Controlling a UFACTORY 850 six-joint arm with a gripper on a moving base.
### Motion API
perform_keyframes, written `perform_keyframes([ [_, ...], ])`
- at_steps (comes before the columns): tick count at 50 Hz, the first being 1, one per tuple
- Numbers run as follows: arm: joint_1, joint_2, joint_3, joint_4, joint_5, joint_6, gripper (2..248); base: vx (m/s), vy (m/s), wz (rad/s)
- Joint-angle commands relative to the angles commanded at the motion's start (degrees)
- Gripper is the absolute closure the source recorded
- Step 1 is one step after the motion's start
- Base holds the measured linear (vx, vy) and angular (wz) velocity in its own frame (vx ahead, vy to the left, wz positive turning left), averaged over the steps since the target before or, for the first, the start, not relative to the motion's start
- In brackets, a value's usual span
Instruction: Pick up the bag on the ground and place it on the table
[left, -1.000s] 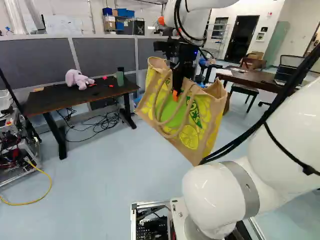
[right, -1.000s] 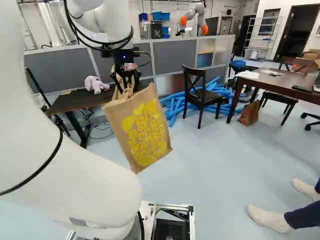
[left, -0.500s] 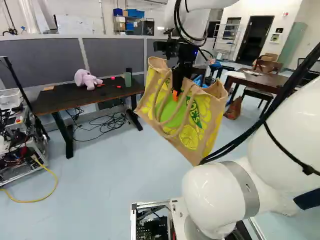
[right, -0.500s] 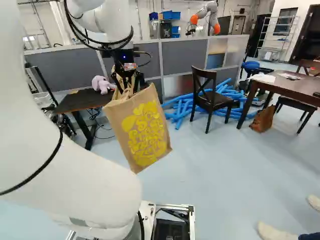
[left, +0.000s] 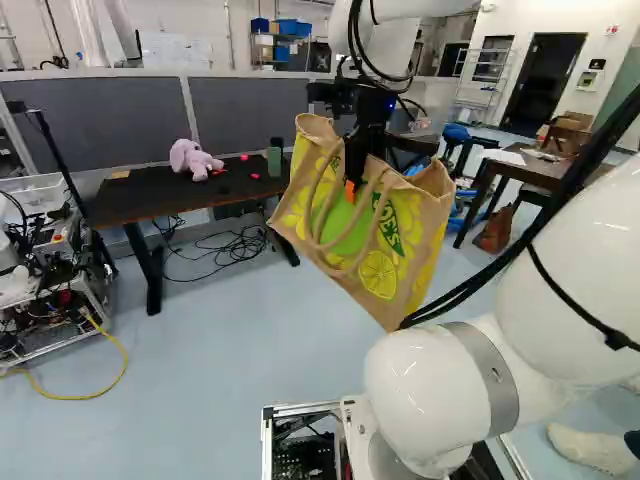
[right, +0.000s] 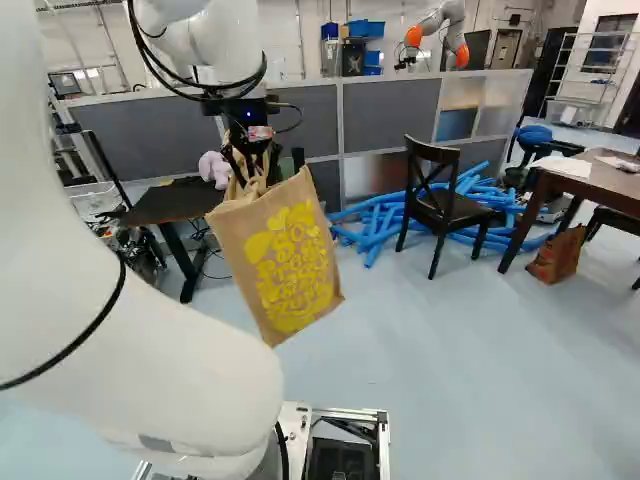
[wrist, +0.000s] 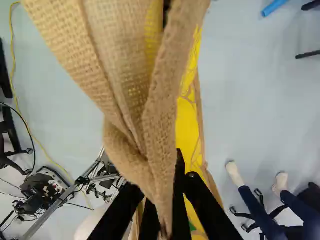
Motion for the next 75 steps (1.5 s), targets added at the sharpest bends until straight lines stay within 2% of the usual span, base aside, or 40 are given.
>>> perform_keyframes([
  [75, 0.0, 0.0, 0.0, 0.0, 0.0, 0.0, 229, 0.15, 0.035, 0.157],
])
